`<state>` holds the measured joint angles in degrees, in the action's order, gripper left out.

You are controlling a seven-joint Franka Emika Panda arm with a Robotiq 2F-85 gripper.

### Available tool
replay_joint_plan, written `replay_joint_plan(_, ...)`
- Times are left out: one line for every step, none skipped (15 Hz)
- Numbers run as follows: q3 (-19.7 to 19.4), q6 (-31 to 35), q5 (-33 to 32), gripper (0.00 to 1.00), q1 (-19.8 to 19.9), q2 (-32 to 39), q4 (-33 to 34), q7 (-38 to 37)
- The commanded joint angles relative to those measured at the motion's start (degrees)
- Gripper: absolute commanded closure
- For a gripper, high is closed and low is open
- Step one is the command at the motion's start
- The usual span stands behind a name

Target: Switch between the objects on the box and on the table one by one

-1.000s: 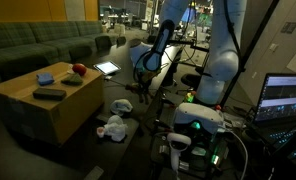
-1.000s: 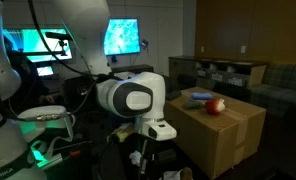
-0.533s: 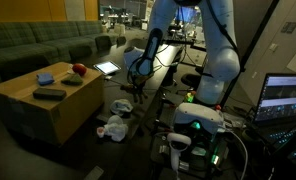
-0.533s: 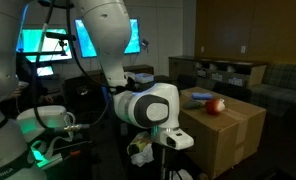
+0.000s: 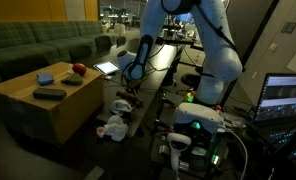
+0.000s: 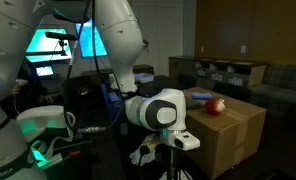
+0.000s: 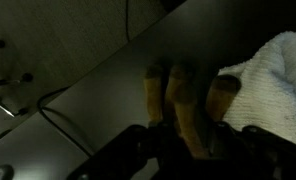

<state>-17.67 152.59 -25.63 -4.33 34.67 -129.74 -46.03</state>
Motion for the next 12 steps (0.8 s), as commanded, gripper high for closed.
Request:
replay_joint_plan(-1.96,-0.39,2.08,0.38,-2.7,0.64,0.83,0.44)
replay_joint_plan(-2.18,-0.77,1.81,0.31,-3.32,-0.06,0.21,0.79)
replay_joint_plan(-1.29,-0.48,2.05,0.24,-3.0,-0.97,-0.67,2.27)
replay_joint_plan(-1.4,-0.01,1.45,0.16,-3.96,-1.44,-1.39,2.14)
replay_joint_plan(-0.64,0.74,1.46,0.09,-4.2,-2.11,-2.23,3.17)
replay_joint_plan(-0.34,1.69,1.23,0.01,-5.19,-2.29,-2.78,3.17)
replay_joint_plan(0.15,2.46,1.34,0.0,-5.77,-2.53,-3.22,3.53)
replay_joint_plan(0.7,3.69,1.4,0.0,-6.56,-2.26,-3.39,3.65)
replay_joint_plan(1.47,4.87,1.92,0.0,-6.91,-2.19,-3.64,4.18)
replay_joint_plan(2.45,6.35,2.63,0.0,-7.21,-1.28,-3.35,4.61)
replay_joint_plan(3.36,7.66,3.25,0.0,-7.26,-0.97,-3.45,5.44)
replay_joint_plan(4.43,8.76,4.44,0.0,-7.02,-0.17,-3.04,6.41)
